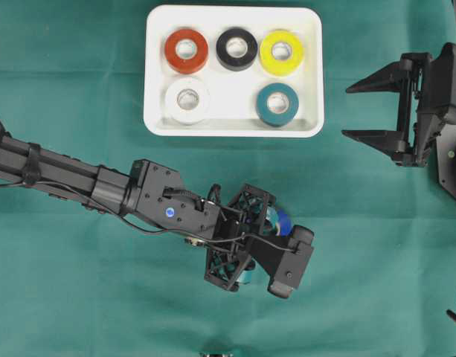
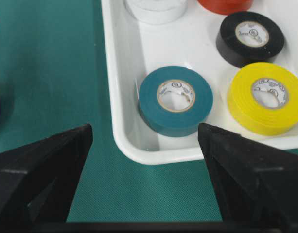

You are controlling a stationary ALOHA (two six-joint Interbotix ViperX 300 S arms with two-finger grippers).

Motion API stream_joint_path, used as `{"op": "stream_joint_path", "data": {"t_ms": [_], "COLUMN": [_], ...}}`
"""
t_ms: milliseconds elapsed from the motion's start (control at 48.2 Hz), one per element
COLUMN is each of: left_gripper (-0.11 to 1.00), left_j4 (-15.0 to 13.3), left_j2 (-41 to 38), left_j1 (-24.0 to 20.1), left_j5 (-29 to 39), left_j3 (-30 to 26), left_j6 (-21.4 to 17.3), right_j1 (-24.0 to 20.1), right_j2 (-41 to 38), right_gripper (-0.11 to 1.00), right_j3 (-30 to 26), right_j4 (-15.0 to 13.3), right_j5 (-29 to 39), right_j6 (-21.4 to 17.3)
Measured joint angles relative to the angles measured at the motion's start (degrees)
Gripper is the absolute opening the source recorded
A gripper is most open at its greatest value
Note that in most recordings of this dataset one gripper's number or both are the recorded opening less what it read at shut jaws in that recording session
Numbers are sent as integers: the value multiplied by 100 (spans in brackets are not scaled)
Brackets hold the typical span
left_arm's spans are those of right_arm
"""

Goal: Put the tape alternately from left to right into the white case.
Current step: 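Move the left gripper to the blue roll and grasp it, then lift the blue roll and carry it into the tray's center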

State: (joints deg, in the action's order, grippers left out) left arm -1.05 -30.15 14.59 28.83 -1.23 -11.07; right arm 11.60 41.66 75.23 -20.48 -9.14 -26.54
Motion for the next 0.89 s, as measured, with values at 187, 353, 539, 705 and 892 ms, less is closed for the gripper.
{"op": "stream_joint_path", "data": {"t_ms": [187,353,539,705,892], "left_gripper": [78,40,25,25,25], "left_j4": [0,0,0,0,0], "left_j2": [-9,0,0,0,70], "left_j1": [0,-18,-9,-9,-9], "left_j5": [-9,-9,53,70,185], "left_j3": [-9,0,-9,-9,9], "left_j6": [0,9,-9,0,-18], "right_j1": [0,0,0,0,0], "right_j2": [97,202,325,343,343], "right_gripper": [54,54,54,54,54], "right_j3": [53,97,123,123,132], "right_j4": [0,9,9,9,9], "right_j5": [0,9,9,9,0], "right_j6": [0,0,-9,-9,-9]}}
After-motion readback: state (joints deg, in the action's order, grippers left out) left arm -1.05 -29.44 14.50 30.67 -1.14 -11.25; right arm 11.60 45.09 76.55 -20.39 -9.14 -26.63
